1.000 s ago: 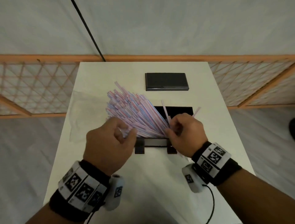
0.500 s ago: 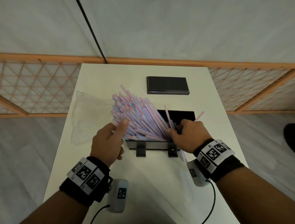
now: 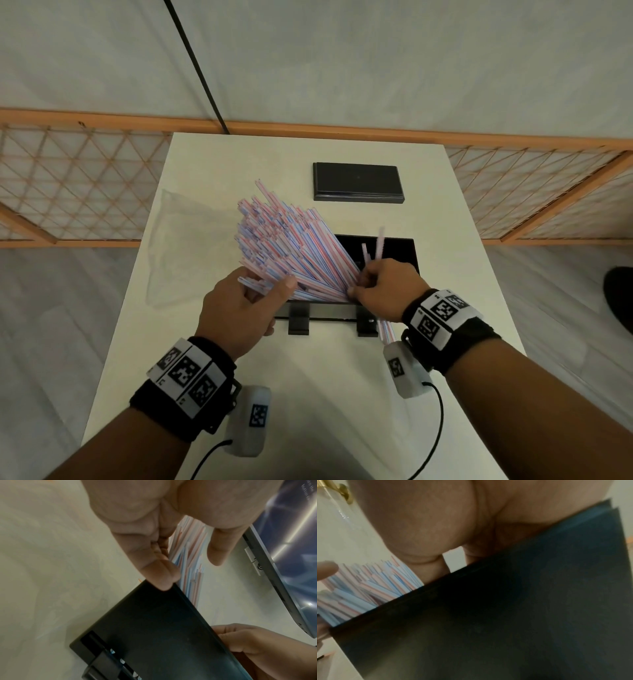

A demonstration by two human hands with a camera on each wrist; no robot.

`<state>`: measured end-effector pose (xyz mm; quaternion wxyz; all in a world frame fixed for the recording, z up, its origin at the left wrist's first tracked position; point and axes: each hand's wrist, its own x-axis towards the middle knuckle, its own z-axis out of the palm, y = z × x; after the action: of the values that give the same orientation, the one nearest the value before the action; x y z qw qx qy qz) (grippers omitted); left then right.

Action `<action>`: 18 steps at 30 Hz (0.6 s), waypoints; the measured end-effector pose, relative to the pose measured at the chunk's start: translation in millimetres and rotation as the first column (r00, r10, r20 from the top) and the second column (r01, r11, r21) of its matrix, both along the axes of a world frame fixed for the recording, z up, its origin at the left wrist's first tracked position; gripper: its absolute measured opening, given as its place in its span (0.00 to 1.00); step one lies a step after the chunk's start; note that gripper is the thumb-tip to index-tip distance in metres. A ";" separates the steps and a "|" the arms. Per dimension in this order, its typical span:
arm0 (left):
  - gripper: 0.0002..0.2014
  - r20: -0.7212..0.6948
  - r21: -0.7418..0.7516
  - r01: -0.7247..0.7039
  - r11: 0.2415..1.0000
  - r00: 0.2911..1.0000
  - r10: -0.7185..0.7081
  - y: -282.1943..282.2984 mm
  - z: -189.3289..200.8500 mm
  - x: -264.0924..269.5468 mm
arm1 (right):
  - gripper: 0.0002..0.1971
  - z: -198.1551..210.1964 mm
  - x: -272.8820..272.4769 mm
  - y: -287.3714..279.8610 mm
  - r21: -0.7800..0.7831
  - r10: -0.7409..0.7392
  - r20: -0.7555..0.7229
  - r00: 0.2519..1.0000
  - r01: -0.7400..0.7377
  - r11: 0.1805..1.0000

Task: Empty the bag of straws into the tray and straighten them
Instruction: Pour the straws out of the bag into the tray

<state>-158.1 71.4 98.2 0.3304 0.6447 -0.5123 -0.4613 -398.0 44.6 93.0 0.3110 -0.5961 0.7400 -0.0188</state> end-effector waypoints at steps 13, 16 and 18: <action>0.22 -0.011 0.014 0.032 0.999 0.999 -0.032 -2.5 -14.3 7.4 | 0.12 14.0 7.2 -5.7 -0.199 0.260 -0.071 0.963 -0.269 0.942; 0.20 0.002 0.011 0.031 0.999 1.000 -0.031 -1.7 -15.2 7.0 | 0.11 30.4 14.6 -7.5 -0.338 0.355 -0.097 0.930 -0.366 0.867; 0.19 0.001 0.010 0.030 1.000 1.000 -0.030 -1.8 -14.6 6.6 | 0.15 37.1 19.0 -9.0 -0.371 0.405 -0.124 0.906 -0.421 0.828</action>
<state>-151.5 69.5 83.6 0.3199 0.6389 -0.5199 -0.4682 -379.0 35.6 130.1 0.1682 -0.7916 0.5811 -0.0858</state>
